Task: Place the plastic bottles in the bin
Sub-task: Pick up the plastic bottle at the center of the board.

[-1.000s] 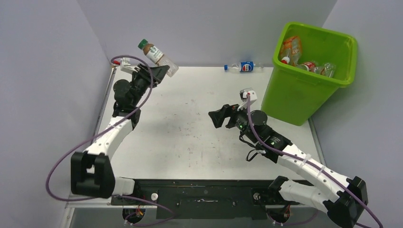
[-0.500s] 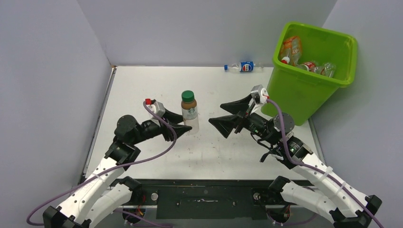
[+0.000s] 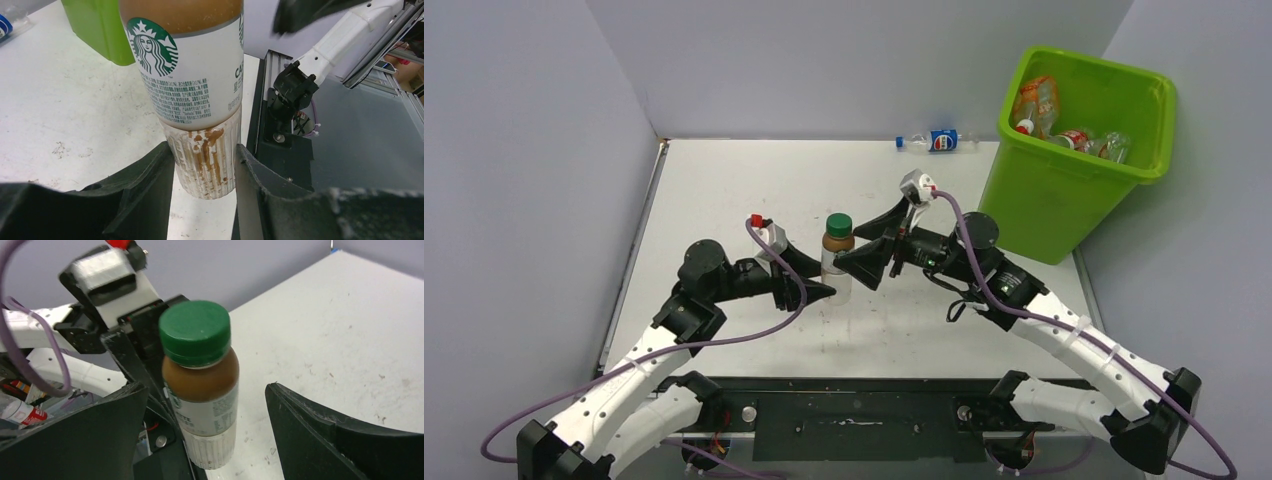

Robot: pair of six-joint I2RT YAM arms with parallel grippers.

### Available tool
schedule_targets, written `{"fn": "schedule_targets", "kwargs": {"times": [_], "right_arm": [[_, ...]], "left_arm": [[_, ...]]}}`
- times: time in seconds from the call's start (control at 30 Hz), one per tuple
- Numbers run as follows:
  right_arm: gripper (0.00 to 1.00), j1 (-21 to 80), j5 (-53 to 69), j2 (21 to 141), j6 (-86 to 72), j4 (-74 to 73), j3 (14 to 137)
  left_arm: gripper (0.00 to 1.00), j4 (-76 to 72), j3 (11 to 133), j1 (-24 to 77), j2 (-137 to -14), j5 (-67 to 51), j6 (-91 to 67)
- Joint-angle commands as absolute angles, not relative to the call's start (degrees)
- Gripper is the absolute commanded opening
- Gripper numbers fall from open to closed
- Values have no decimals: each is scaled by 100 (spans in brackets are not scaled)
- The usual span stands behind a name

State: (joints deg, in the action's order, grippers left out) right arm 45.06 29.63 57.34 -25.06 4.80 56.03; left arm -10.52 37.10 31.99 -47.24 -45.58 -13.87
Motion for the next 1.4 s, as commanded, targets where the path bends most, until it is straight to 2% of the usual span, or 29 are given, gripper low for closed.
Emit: {"fn": "schedule_targets", "kwargs": {"times": [0.0,0.1,0.2,0.23,0.27,0.3,0.37,0.4,0.5,0.53,0.63,0.8,0.87,0.93,1.03,1.1,1.2,1.23,1.27,1.3,1.33,1.37], "right_arm": [[90,4721,2662,5926,-2345,360,5811],[90,4860,2576,6071,-2391,493,5715],[96,4990,2554,6158,-2531,920,5509],[87,5023,2557,6174,-2575,1086,5430],[74,5049,2545,6183,-2626,1260,5340],[61,5059,2526,6187,-2669,1429,5258],[49,5071,2501,6192,-2772,1808,5068],[45,5071,2504,6184,-2825,1966,4999],[40,5066,2480,6095,-3100,2610,4693],[40,5065,2466,6065,-3212,2840,4575],[37,5070,2426,6021,-3667,3667,4198],[34,5080,2498,6144,-4262,4567,3878],[34,5089,2543,6174,-4337,4686,3861],[34,5088,2560,6162,-4416,4822,3840],[34,5102,2744,6227,-4537,5036,3900],[34,5135,2828,6285,-4538,5010,3966],[35,5180,2861,6310,-4334,4653,4092],[39,5185,2886,6306,-4286,4529,4126],[51,5191,2871,6296,-4250,4378,4157],[68,5192,2832,6259,-4197,4207,4202],[81,5193,2739,6176,-4080,3910,4265],[89,5194,2577,6051,-3893,3531,4343]], "left_arm": [[0,-1347,3725,3251,-4598,-4597,-1310],[0,-1457,3709,3260,-4626,-4604,-1376],[0,-1550,3688,3269,-4641,-4602,-1453],[0,-1569,3677,3270,-4636,-4553,-1483],[4,-1580,3663,3270,-4632,-4502,-1499],[14,-1594,3651,3270,-4624,-4464,-1503],[23,-1648,3616,3277,-4602,-4468,-1515],[31,-1697,3601,3286,-4591,-4458,-1536],[79,-1974,3493,3288,-4534,-4406,-1730],[100,-2124,3445,3283,-4521,-4385,-1808],[96,-2487,3320,3287,-4521,-4268,-2055],[96,-2757,3288,3283,-4684,-4354,-2259],[99,-2743,3300,3295,-4730,-4418,-2250],[89,-2738,3317,3308,-4773,-4480,-2257],[85,-2667,3376,3313,-4892,-4549,-2291],[78,-2655,3415,3322,-4957,-4620,-2317],[60,-2683,3428,3327,-4976,-4646,-2346],[49,-2685,3428,3331,-4975,-4645,-2347],[37,-2685,3428,3331,-4970,-4638,-2342],[29,-2681,3423,3331,-4962,-4601,-2338],[24,-2674,3415,3331,-4946,-4565,-2334],[23,-2664,3411,3333,-4929,-4543,-2321]]}}
